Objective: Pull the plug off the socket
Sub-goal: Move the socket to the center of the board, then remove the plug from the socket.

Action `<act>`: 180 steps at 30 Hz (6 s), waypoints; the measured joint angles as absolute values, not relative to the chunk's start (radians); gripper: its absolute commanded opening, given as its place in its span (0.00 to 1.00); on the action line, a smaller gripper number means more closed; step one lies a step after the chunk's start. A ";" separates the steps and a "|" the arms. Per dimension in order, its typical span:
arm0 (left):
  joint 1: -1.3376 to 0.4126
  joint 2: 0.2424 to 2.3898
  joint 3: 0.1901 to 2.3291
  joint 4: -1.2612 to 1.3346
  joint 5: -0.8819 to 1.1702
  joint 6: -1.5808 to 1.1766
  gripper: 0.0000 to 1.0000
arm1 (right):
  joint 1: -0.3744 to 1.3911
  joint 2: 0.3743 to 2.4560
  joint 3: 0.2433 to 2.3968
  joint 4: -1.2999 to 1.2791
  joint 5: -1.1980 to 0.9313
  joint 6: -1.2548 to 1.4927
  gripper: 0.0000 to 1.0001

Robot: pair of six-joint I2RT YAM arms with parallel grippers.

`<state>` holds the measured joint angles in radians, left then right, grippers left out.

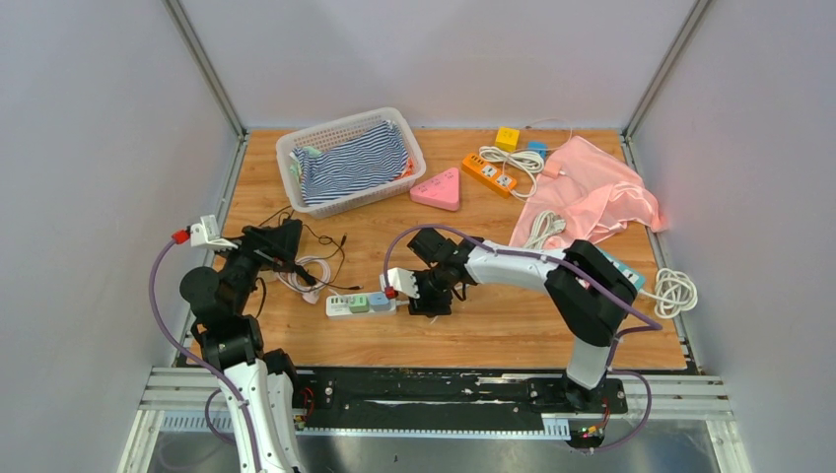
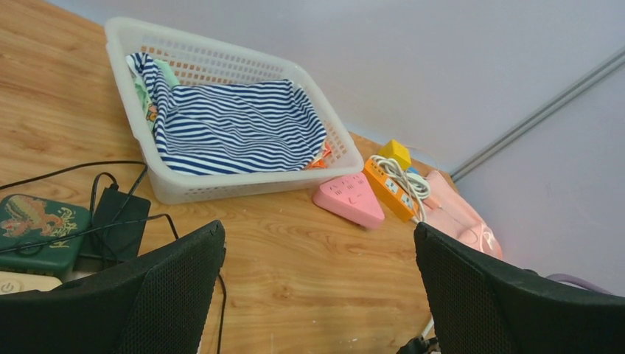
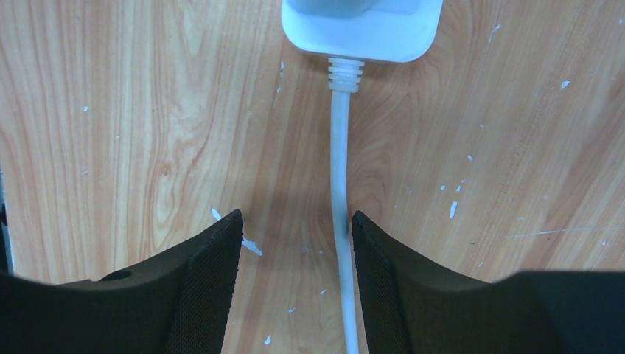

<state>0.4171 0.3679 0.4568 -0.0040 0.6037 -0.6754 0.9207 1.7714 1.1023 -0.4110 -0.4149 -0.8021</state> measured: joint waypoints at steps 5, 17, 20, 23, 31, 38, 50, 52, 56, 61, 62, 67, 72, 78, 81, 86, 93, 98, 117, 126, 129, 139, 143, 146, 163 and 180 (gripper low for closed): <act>0.417 0.362 0.450 -0.004 0.608 -0.675 1.00 | 0.921 1.795 1.124 -0.409 -0.395 -0.788 0.55; 0.417 0.355 0.443 -0.004 0.610 -0.675 1.00 | 0.921 1.806 1.135 -0.409 -0.362 -0.784 0.11; 0.417 0.353 0.443 -0.004 0.610 -0.675 1.00 | 0.921 1.798 1.124 -0.398 -0.342 -0.805 0.06; 0.417 0.349 0.443 -0.004 0.611 -0.675 1.00 | 0.921 1.766 1.083 -0.381 -0.321 -0.839 0.02; 0.417 0.348 0.443 -0.004 0.626 -0.675 1.00 | 0.888 1.657 0.955 -0.458 -0.347 -0.969 0.00; 0.411 0.348 0.443 -0.004 0.654 -0.664 1.00 | 0.790 1.552 0.868 -0.565 -0.358 -1.055 0.00; 0.316 0.350 0.453 -0.003 0.719 -0.641 1.00 | 0.495 1.437 0.764 -0.628 -0.355 -1.097 0.05; 0.285 0.352 0.454 -0.004 0.720 -0.638 1.00 | 0.458 1.419 0.748 -0.628 -0.355 -1.098 0.07; 0.178 0.353 0.454 -0.004 0.706 -0.635 1.00 | 0.391 1.397 0.732 -0.627 -0.358 -1.096 0.34; -0.148 0.390 0.454 -0.003 0.605 -0.606 1.00 | 0.348 1.319 0.720 -0.639 -0.362 -1.089 0.64; -0.172 0.395 0.454 -0.003 0.599 -0.602 1.00 | 0.348 1.291 0.721 -0.644 -0.368 -1.086 0.67; -0.430 0.500 0.459 -0.005 0.483 -0.538 1.00 | 0.347 1.175 0.786 -0.708 -0.426 -1.084 0.74; -0.558 0.588 0.463 0.007 0.419 -0.491 1.00 | 0.346 1.121 0.921 -0.817 -0.606 -1.111 0.82; -0.592 0.647 0.457 0.064 0.409 -0.444 1.00 | 0.346 1.088 0.960 -0.880 -0.925 -1.155 0.87; -0.624 0.654 0.426 0.139 0.437 -0.411 1.00 | 0.347 1.131 0.960 -0.896 -1.006 -1.168 0.87; -0.720 0.699 0.368 0.280 0.492 -0.302 1.00 | 0.365 1.222 0.941 -0.848 -0.989 -1.102 0.86; -0.908 0.709 0.218 0.579 0.540 -0.049 1.00 | 0.410 1.235 0.884 -0.734 -0.882 -1.002 0.86; -0.953 0.784 0.185 0.758 0.525 0.051 0.98 | 0.438 1.234 0.838 -0.660 -0.837 -0.987 0.86; -1.059 1.345 0.058 1.462 0.307 0.068 0.91 | 0.591 1.308 0.808 -0.527 -0.658 -0.931 0.71; -1.063 1.346 0.058 1.488 0.304 0.069 0.90 | 0.602 1.335 0.808 -0.515 -0.616 -0.922 0.61; -1.063 1.346 0.058 1.488 0.305 0.069 0.90 | 0.602 1.335 0.808 -0.515 -0.598 -0.919 0.59; -1.063 1.346 0.058 1.489 0.310 0.069 0.90 | 0.603 1.336 0.808 -0.516 -0.574 -0.912 0.48; -1.063 1.346 0.058 1.489 0.311 0.070 0.90 | 0.603 1.343 0.808 -0.518 -0.577 -0.912 0.40; -1.063 1.346 0.058 1.489 0.311 0.070 0.89 | 0.603 1.346 0.808 -0.522 -0.580 -0.913 0.30; -1.063 1.341 0.058 1.492 0.307 0.063 0.92 | 0.579 1.333 0.810 -0.595 -0.570 -1.042 0.08; -1.112 1.578 0.243 1.440 0.205 -0.121 0.94 | 0.422 1.229 0.767 -0.830 -0.566 -1.312 0.01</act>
